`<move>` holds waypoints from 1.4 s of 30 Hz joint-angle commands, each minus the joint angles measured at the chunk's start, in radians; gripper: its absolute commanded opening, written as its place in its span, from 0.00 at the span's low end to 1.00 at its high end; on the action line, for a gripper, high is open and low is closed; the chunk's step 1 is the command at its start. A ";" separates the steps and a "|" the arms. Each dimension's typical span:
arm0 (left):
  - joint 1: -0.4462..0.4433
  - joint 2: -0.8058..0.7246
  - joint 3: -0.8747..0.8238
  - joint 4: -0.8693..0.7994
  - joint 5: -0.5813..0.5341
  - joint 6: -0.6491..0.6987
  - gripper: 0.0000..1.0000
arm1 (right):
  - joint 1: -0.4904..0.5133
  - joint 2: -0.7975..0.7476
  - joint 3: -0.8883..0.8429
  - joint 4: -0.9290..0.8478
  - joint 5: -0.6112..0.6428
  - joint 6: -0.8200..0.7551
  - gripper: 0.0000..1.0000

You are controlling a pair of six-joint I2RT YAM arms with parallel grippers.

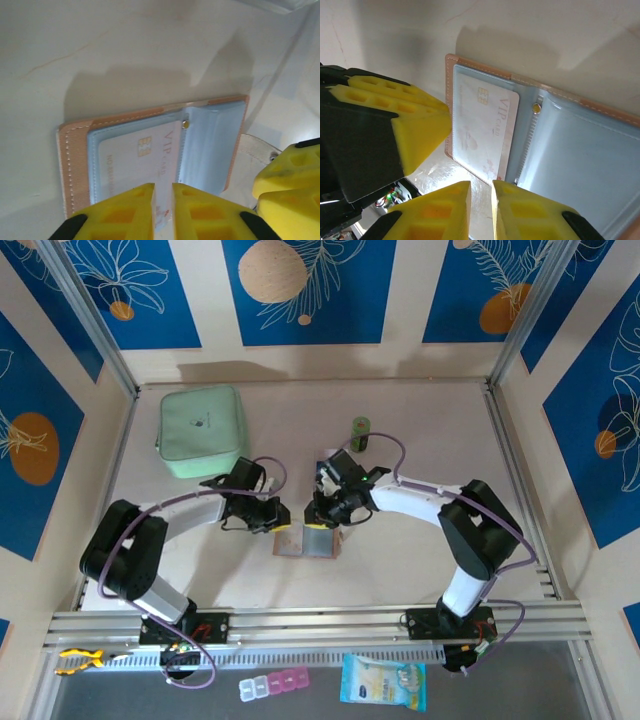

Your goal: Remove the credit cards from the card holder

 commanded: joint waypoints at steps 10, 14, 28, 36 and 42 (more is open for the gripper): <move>0.013 0.012 -0.089 0.008 -0.013 0.007 0.05 | 0.023 0.096 0.054 0.020 -0.068 0.021 0.22; 0.013 -0.009 -0.099 0.006 -0.014 -0.002 0.06 | 0.030 0.126 0.064 0.020 -0.084 0.015 0.22; 0.014 -0.045 -0.073 -0.066 -0.081 0.028 0.09 | 0.041 0.187 0.076 0.041 -0.112 0.006 0.23; 0.015 -0.005 -0.095 -0.030 -0.060 0.022 0.05 | 0.043 0.207 0.083 0.023 -0.106 0.001 0.23; 0.016 0.002 -0.095 -0.032 -0.060 0.026 0.03 | 0.044 0.215 0.086 0.046 -0.134 -0.003 0.20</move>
